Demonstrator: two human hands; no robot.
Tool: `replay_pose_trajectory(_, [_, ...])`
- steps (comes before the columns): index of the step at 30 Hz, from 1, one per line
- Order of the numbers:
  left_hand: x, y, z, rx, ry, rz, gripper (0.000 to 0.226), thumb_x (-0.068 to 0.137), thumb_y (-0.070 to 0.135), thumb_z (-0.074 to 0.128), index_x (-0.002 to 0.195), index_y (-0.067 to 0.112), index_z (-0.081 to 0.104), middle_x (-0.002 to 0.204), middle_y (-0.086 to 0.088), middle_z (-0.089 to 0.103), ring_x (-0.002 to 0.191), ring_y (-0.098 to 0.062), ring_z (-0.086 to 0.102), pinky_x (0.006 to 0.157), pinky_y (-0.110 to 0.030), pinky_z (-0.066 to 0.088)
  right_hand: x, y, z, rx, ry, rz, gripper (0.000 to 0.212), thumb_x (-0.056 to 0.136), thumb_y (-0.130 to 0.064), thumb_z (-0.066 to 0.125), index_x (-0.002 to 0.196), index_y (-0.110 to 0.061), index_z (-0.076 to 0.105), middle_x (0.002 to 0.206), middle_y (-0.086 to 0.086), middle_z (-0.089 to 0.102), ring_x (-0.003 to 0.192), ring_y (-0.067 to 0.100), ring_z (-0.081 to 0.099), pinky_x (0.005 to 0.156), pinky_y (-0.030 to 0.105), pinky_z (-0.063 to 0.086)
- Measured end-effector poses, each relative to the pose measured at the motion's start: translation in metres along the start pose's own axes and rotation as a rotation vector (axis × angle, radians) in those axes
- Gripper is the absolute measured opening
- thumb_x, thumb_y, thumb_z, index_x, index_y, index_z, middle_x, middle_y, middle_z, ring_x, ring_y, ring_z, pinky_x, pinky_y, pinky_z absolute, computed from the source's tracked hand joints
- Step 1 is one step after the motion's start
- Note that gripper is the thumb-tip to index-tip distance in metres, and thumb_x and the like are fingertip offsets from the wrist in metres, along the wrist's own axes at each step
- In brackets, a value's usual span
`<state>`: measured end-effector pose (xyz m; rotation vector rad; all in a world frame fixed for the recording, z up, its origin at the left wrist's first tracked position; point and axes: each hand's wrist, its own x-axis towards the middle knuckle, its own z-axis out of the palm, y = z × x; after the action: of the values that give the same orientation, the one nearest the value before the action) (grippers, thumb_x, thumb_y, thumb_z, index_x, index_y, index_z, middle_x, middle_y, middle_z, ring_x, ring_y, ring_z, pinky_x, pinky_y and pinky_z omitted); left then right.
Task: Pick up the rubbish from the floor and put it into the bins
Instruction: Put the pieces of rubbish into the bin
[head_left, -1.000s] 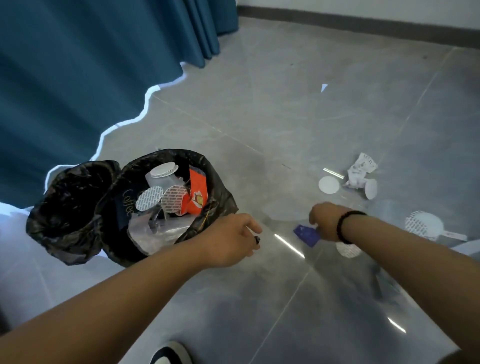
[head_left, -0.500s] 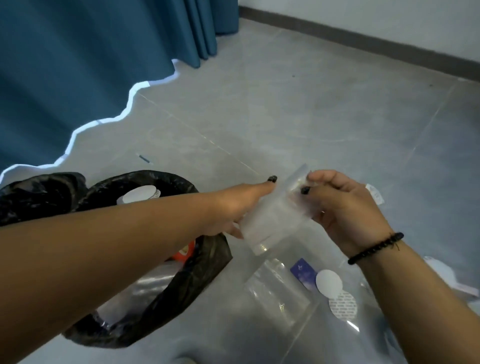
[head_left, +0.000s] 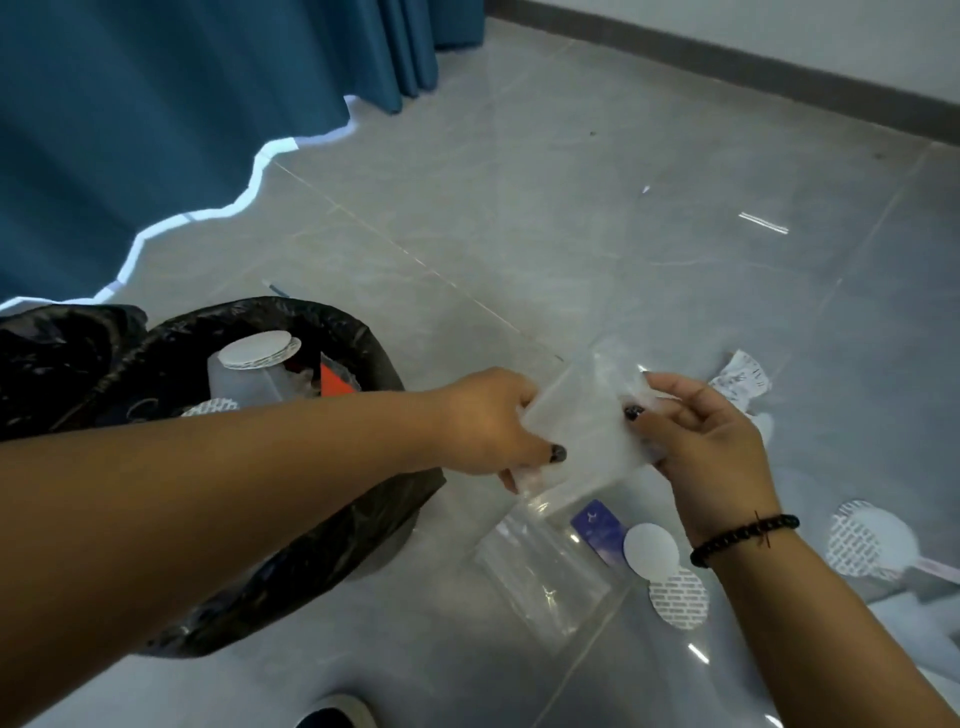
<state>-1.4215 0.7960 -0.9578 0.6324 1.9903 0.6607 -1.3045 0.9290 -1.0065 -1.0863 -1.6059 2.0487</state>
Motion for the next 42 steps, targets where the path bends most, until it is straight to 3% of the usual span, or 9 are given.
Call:
replay_pose_trajectory(6, [-0.051,-0.003,0.013,0.18,0.008,-0.025,0.032,0.091,0.039,0.059,0.093,0.009,0.07,0.09,-0.005,0.074,0.083,-0.018,0.071,0.08,-0.032,0.057,-0.028,-0.025,-0.018,-0.198,-0.158,-0.185,0.029,0.079,0.003,0.069,0.1,-0.017,0.064,0.066,-0.006,0.068,0.063,0.004,0.064,0.061,0.014,0.052])
replay_pose_trajectory(15, [-0.165,0.021,0.022,-0.033,0.347,-0.034,0.034,0.089,0.042,0.06,0.065,0.019,0.063,0.046,0.013,0.057,0.045,-0.002,0.051,0.051,-0.02,0.044,-0.078,-0.099,-0.01,-0.124,-0.403,-0.218,0.031,0.079,0.005,0.067,0.1,-0.018,0.065,0.067,-0.004,0.069,0.068,0.008,0.065,0.069,0.018,0.053])
replay_pose_trajectory(17, [-0.186,0.024,0.022,-0.04,0.364,0.005,0.032,0.089,0.038,0.062,0.063,0.02,0.064,0.059,0.013,0.064,0.054,-0.004,0.058,0.058,-0.023,0.048,-0.092,-0.114,-0.002,-0.175,-0.498,-0.209,0.04,0.08,0.005,0.067,0.111,-0.019,0.059,0.063,-0.006,0.065,0.065,0.008,0.063,0.068,0.017,0.052])
replay_pose_trajectory(20, [-0.207,0.03,0.017,-0.363,0.52,0.131,0.011,0.085,0.012,0.065,0.08,0.013,0.075,0.088,0.006,0.072,0.073,-0.003,0.066,0.062,-0.014,0.052,-0.108,-0.134,0.016,-0.2,-0.6,-0.214,0.048,0.077,0.005,0.07,0.116,-0.019,0.056,0.055,-0.006,0.059,0.06,0.009,0.061,0.064,0.015,0.049])
replay_pose_trajectory(27, [-0.227,-0.006,-0.008,-1.04,0.889,0.124,0.026,0.078,0.006,0.069,0.066,0.015,0.048,0.07,-0.011,0.053,0.067,-0.024,0.053,0.057,-0.036,0.044,-0.144,-0.124,0.083,-0.182,-0.495,-0.1,0.034,0.079,0.002,0.069,0.11,-0.01,0.064,0.051,-0.009,0.061,0.062,0.009,0.062,0.072,0.027,0.052])
replay_pose_trajectory(33, [-0.244,-0.018,-0.025,-1.376,0.747,0.203,0.045,0.074,0.0,0.076,0.116,0.004,0.061,0.103,-0.015,0.072,0.093,-0.029,0.071,0.081,-0.044,0.058,-0.168,-0.147,0.115,-0.278,-0.13,-0.346,0.037,0.073,-0.014,0.079,0.107,-0.02,0.065,0.082,-0.002,0.064,0.08,0.012,0.062,0.081,0.034,0.055])
replay_pose_trajectory(36, [-0.254,-0.023,-0.027,-1.476,0.632,0.206,0.05,0.066,0.003,0.078,0.114,0.004,0.065,0.102,-0.015,0.073,0.092,-0.029,0.071,0.076,-0.039,0.059,-0.177,-0.152,0.112,-0.322,-0.23,-0.117,0.058,0.07,-0.025,0.08,0.122,-0.017,0.057,0.115,0.002,0.063,0.101,0.018,0.063,0.089,0.039,0.053])
replay_pose_trajectory(39, [-0.261,-0.031,-0.039,-1.405,0.582,0.204,0.043,0.067,0.011,0.078,0.109,0.006,0.069,0.097,-0.012,0.074,0.079,-0.025,0.072,0.054,-0.028,0.057,-0.183,-0.159,0.115,-0.186,-0.447,0.061,0.039,0.07,-0.015,0.073,0.107,-0.002,0.067,0.102,0.018,0.071,0.084,0.024,0.069,0.077,0.038,0.058])
replay_pose_trajectory(42, [-0.25,-0.042,-0.041,-1.296,0.488,0.197,0.02,0.086,0.017,0.066,0.103,0.007,0.071,0.098,-0.012,0.074,0.086,-0.024,0.073,0.062,-0.032,0.06,-0.173,-0.153,0.117,-0.177,-0.397,0.002,0.022,0.071,-0.004,0.071,0.093,-0.001,0.07,0.085,0.015,0.073,0.067,0.022,0.068,0.059,0.028,0.057])
